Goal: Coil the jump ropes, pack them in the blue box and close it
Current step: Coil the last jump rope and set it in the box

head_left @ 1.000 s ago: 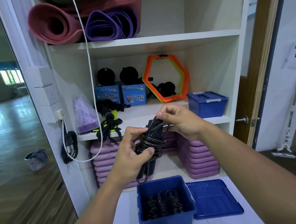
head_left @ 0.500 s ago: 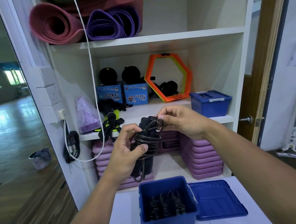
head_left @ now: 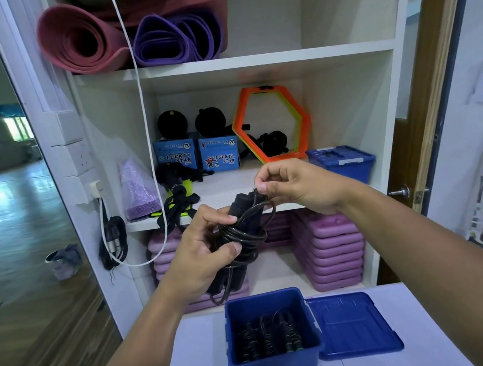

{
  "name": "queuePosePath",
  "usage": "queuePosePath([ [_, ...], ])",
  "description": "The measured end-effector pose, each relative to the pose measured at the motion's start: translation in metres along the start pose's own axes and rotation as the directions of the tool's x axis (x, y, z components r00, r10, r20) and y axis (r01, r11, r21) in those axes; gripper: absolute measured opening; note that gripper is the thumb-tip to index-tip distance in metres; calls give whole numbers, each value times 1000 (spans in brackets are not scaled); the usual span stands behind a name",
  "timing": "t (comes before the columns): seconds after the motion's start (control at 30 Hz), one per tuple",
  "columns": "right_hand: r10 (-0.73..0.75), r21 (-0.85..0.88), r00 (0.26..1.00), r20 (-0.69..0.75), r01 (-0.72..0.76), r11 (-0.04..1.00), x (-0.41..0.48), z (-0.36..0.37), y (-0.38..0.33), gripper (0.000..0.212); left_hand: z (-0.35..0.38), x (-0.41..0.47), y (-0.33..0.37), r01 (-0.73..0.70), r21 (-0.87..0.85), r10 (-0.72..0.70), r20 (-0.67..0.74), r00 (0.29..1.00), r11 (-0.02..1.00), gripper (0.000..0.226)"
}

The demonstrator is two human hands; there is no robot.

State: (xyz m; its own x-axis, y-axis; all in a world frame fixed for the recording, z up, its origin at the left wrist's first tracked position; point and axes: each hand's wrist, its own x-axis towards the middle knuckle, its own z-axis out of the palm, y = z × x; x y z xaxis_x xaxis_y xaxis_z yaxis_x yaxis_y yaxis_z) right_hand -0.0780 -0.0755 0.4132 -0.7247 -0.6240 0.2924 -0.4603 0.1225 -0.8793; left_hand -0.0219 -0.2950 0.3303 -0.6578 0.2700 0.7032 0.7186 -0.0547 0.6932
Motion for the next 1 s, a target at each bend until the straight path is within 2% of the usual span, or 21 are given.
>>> queuePosePath([
  [0.17, -36, -132, 999, 9, 36, 991, -4, 2, -12, 5, -3, -2, 4, -2, -26, 3, 13, 1000, 1000, 35],
  [0.3, -109, -268, 993, -52, 91, 959, -7, 8, -14, 17, -7, -4, 5, 10, -13, -10, 0, 1000, 1000, 34],
  [0.43, -154, -516, 987, -45, 109, 850, -11, 10, -15, 18, -8, -9, 7, 32, -9, -32, -1, 999, 999, 33],
  [0.57, -198, -674, 980, -2, 145, 724, -13, 14, -19, 16, -7, -10, 10, 45, 16, -45, 28, 999, 999, 35],
  [0.73, -155, -700, 988, 4, 113, 705, -18, 18, -20, 16, -7, -13, 12, 112, -11, -111, 69, 991, 994, 42],
  [0.87, -60, -623, 998, 26, 63, 780, -20, 17, -24, 13, -6, -15, 12, 159, 8, -159, 90, 983, 987, 65],
  [1.0, 31, -547, 998, 61, 7, 837, -20, 13, -29, 13, -4, -14, 11, 162, 72, -169, 97, 981, 984, 59],
])
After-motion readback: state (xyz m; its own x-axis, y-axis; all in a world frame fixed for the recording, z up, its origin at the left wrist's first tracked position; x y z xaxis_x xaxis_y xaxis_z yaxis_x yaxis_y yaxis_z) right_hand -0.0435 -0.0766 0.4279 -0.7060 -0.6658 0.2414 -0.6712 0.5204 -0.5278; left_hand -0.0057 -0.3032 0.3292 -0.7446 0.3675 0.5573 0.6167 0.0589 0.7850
